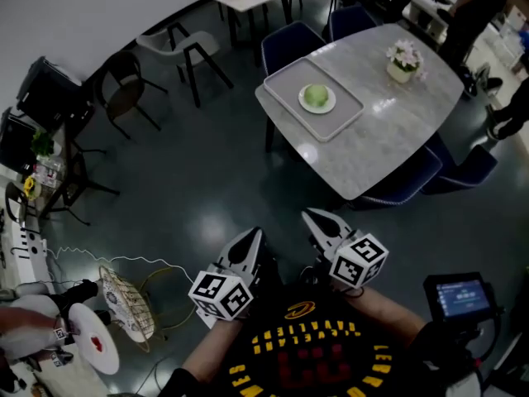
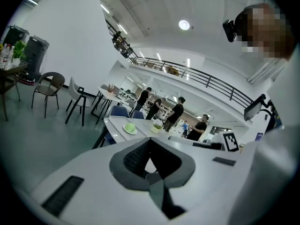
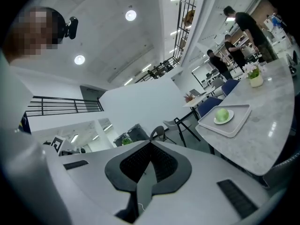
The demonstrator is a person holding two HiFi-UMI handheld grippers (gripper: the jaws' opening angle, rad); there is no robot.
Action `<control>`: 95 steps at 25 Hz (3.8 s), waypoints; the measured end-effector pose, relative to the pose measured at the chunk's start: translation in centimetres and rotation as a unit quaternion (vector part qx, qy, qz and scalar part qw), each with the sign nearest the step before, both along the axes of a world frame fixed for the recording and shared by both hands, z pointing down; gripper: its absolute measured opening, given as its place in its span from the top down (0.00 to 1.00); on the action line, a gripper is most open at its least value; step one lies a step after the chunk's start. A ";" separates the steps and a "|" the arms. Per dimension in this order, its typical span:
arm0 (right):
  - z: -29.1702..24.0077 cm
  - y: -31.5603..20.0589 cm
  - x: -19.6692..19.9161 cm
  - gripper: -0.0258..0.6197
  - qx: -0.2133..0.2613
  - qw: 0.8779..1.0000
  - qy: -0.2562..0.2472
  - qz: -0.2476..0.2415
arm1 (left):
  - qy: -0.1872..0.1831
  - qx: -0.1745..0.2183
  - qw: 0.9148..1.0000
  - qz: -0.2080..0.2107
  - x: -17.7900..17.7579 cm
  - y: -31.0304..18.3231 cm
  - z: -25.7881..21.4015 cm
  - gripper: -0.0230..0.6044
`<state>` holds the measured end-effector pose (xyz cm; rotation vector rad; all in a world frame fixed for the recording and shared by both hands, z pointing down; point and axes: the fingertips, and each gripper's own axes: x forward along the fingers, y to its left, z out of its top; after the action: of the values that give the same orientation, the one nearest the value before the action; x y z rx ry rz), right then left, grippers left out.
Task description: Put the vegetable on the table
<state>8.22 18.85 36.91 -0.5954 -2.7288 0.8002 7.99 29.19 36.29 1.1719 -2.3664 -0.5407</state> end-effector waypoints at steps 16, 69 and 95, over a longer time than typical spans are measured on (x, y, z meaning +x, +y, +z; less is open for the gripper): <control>-0.3 -4.3 -16.9 0.96 0.036 0.990 0.037 0.133 | 0.032 0.031 0.991 0.127 -20.4 -4.9 -0.1 0.96; 21.3 -32.4 -28.8 0.81 -0.095 0.882 0.302 0.349 | 0.182 -0.242 0.892 0.336 -44.3 -34.5 20.8 0.87; 25.3 -31.4 -30.0 0.81 -0.118 0.851 0.375 0.348 | 0.214 -0.297 0.834 0.414 -43.0 -36.2 25.6 0.87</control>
<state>-21.79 -12.55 62.18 0.6266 -2.0598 1.2035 -34.98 -7.01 61.88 1.4067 -1.2866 0.2148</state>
